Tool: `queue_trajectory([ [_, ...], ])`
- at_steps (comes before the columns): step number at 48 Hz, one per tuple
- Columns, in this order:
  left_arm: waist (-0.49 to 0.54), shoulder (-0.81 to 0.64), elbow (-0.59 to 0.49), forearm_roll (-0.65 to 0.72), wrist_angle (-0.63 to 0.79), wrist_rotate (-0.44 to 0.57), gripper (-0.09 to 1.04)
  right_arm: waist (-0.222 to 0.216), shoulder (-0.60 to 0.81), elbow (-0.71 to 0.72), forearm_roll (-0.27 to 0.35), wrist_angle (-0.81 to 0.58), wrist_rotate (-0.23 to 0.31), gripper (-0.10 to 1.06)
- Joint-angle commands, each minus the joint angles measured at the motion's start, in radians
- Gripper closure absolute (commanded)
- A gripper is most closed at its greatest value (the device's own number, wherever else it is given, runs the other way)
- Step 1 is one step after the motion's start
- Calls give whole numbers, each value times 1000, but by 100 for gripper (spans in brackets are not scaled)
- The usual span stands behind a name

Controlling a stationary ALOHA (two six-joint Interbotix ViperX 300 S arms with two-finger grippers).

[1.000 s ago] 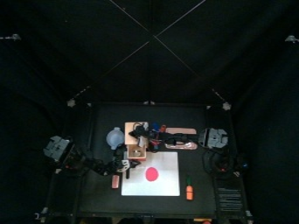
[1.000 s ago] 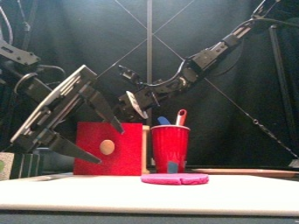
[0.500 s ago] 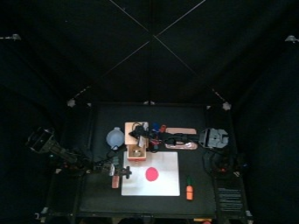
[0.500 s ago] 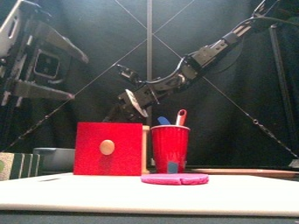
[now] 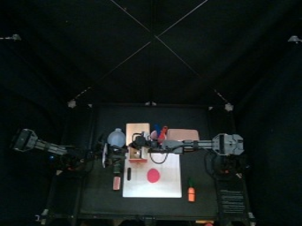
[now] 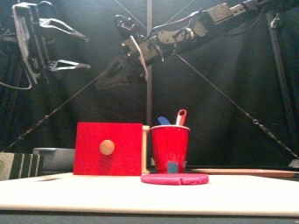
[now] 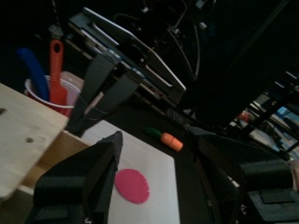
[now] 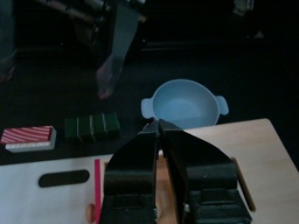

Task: Get the cutter from the drawer then cut the dough then place the extra dough in the bowl
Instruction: Place the cutter on the board

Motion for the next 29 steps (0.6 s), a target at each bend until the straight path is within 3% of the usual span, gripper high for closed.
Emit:
queue_trajectory([
  [1,40,-81,34,2,-5,25,4,5,-57,-12,6,98,2,35],
  [10,81,-149,83,60,-8,35,4,20,-52,-55,9,321,-2,15],
  [18,110,-147,87,98,-3,35,4,25,-18,-91,5,413,0,15],
  [29,135,-147,97,107,-3,35,4,25,40,-110,-3,426,-2,15],
])
